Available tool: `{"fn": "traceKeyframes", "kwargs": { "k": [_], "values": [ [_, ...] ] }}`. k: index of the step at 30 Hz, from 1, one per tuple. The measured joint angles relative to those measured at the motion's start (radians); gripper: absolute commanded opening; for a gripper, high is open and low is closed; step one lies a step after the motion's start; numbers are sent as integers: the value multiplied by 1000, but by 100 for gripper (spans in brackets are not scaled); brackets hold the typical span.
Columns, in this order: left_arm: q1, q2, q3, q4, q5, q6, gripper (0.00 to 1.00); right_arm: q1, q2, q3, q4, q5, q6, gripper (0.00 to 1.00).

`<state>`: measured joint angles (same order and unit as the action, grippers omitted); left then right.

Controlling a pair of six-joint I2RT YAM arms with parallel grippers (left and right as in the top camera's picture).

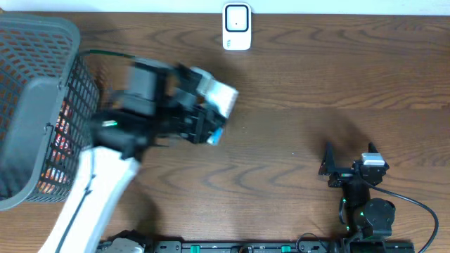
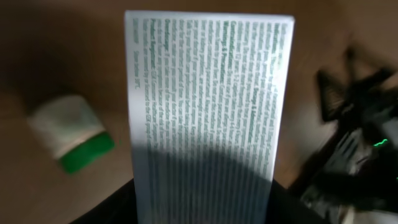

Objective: Scan the item barcode
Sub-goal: 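Carry the box out and set it right of the jar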

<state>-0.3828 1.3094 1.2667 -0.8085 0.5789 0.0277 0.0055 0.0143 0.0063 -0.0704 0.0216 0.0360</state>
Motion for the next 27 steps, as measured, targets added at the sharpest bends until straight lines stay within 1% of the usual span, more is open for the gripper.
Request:
{"fn": "traceKeyframes", "kwargs": {
  "k": [4,6,9,14,15,18,19,20,23,25,27],
  "values": [
    [-104,111,-133,186,-76,-9,56,0,0,0,0,0,0,99],
    [-135,180,-169,262,-119,-17,56,0,0,0,0,0,0,99],
    [-167,295,-192,350,-165,-28,56,0,0,0,0,0,0,99],
    [-204,459,-194,446,-203,-32,56,0,0,0,0,0,0,99],
    [-211,488,-194,460,-209,-33,59,0,0,0,0,0,0,99],
    [-220,547,-194,476,-220,-32,81,0,0,0,0,0,0,99],
    [-220,558,-194,476,-226,-36,84,0,0,0,0,0,0,99],
    [-220,557,-192,478,-226,-38,86,0,0,0,0,0,0,99],
    [-220,545,-188,442,-248,-46,87,0,0,0,0,0,0,99],
    [-220,522,-176,355,-263,-50,87,0,0,0,0,0,0,99],
    [-219,456,-152,256,-288,-51,87,0,0,0,0,0,0,99]
  ]
}}
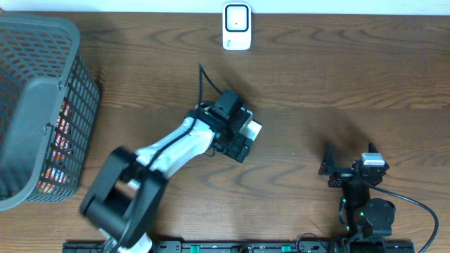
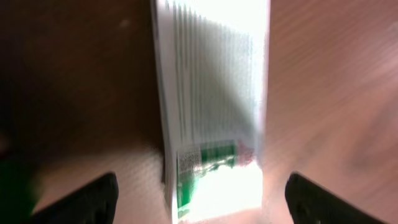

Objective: Scan the item barcode
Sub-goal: 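Carry the box out and set it right of the jar, then reach into the basket and grasp the red chocolate bar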

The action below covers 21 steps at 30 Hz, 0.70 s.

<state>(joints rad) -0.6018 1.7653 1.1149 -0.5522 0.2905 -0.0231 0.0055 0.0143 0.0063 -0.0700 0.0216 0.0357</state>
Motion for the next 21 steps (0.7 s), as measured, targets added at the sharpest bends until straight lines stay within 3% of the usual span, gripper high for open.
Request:
{"fn": "traceKeyframes", "kwargs": {
  "k": [3,8,14,17,21],
  "values": [
    [14,-161,95,-132,-85,3,99,0,0,0,0,0,0,99],
    [190,-475,353,-237,-228,-3,98,0,0,0,0,0,0,99],
    [711,-665,472,-313,-303,-34,98,0,0,0,0,0,0,99],
    [973,-639,471,-351,-309,-93,98,0,0,0,-1,0,0,99],
    [1283,-510,467,-356,-251,-262,98,0,0,0,0,0,0,99]
  ]
}}
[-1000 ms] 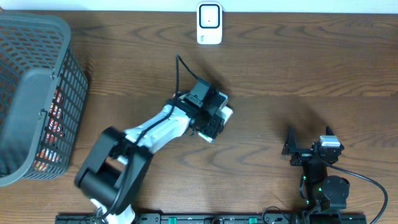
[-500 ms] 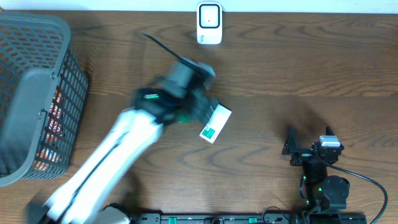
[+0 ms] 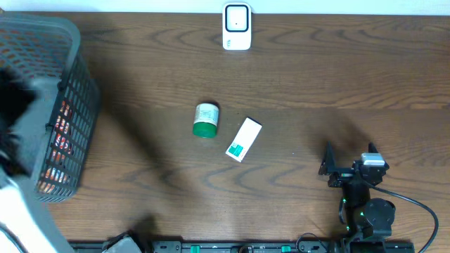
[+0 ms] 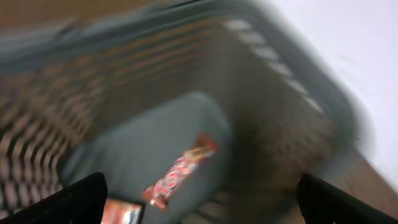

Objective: Scan the item barcode
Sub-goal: 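Reach into the basket and grasp the red chocolate bar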

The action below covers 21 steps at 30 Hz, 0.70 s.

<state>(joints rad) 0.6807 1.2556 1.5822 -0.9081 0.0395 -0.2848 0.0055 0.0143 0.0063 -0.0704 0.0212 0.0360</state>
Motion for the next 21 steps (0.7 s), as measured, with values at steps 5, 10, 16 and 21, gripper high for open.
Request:
{"fn": "traceKeyframes", "kwargs": {
  "k": [5,10,16,21],
  "values": [
    [162,210,-5,4,70,-89,98,0,0,0,0,0,0,99],
    [130,442,-6,22,124,109,95,0,0,0,0,0,0,99],
    [31,633,-21,29,159,395,96,0,0,0,0,0,0,99],
    [-28,705,-22,66,63,499,96,0,0,0,0,0,0,99]
  ]
}}
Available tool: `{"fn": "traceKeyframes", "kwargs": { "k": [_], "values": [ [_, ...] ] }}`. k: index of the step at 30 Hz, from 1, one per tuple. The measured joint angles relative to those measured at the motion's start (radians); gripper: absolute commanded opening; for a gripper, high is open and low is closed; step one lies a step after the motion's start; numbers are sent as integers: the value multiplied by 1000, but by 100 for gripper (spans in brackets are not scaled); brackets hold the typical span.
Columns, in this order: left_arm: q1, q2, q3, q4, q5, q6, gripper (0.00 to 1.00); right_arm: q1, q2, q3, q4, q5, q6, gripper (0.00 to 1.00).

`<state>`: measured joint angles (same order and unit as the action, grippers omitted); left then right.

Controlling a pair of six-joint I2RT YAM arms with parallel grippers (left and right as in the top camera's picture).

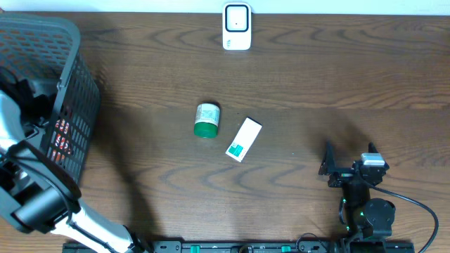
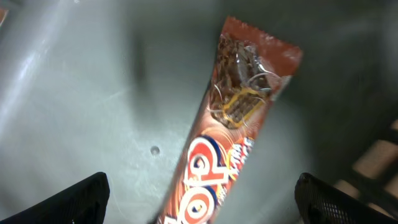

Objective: Scan the item barcode
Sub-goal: 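Reach into the basket and grasp the red chocolate bar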

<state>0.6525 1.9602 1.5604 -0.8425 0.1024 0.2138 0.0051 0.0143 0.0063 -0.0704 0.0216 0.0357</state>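
My left gripper (image 2: 202,208) is open low inside the grey mesh basket (image 1: 67,42), its dark fingers (image 2: 74,199) wide to either side of a red-orange snack bar wrapper (image 2: 233,134) lying on the basket floor. Nothing is between the jaws but the bar's lower end, untouched. The white scanner (image 1: 237,27) stands at the table's far edge. A white box with a green label (image 1: 243,139) and a white bottle with a green cap (image 1: 206,119) lie mid-table. My right gripper (image 1: 348,156) rests at the near right, fingers apart and empty.
The basket's mesh walls (image 2: 379,162) rise close on the right of the bar. More red packets (image 1: 62,133) show through the basket side. A black cable (image 1: 415,204) loops by the right arm's base.
My left gripper was high over the basket with the bar small and blurred below; now it is down inside, close over the bar, still open. Box, bottle and right arm have not moved.
My left gripper first held the white box above the table beside the bottle. Then the box was down on the table with the jaws open around it. Then the box lay free and the arm was over the basket, and now the gripper is inside it over the snack bar.
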Motion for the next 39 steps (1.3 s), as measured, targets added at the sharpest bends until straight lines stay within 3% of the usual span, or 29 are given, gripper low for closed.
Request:
{"fn": "traceKeyframes", "kwargs": {
  "k": [9,12,15,19,24,28,39],
  "values": [
    [-9,127,0,30,-72,60,95,0,0,0,0,0,0,99],
    [-8,136,6,38,-61,72,83,0,0,0,0,0,0,99],
    [-13,145,13,41,-46,74,56,0,0,0,0,0,0,99],
    [-19,148,16,47,-37,78,52,0,0,0,0,0,0,99],
    [-19,149,17,47,-34,55,34,0,0,0,0,0,0,99],
    [-19,149,21,37,-35,31,29,-1,0,0,0,0,0,99],
    [-19,138,21,3,-49,-39,29,-2,0,0,0,0,0,99]
  ]
}}
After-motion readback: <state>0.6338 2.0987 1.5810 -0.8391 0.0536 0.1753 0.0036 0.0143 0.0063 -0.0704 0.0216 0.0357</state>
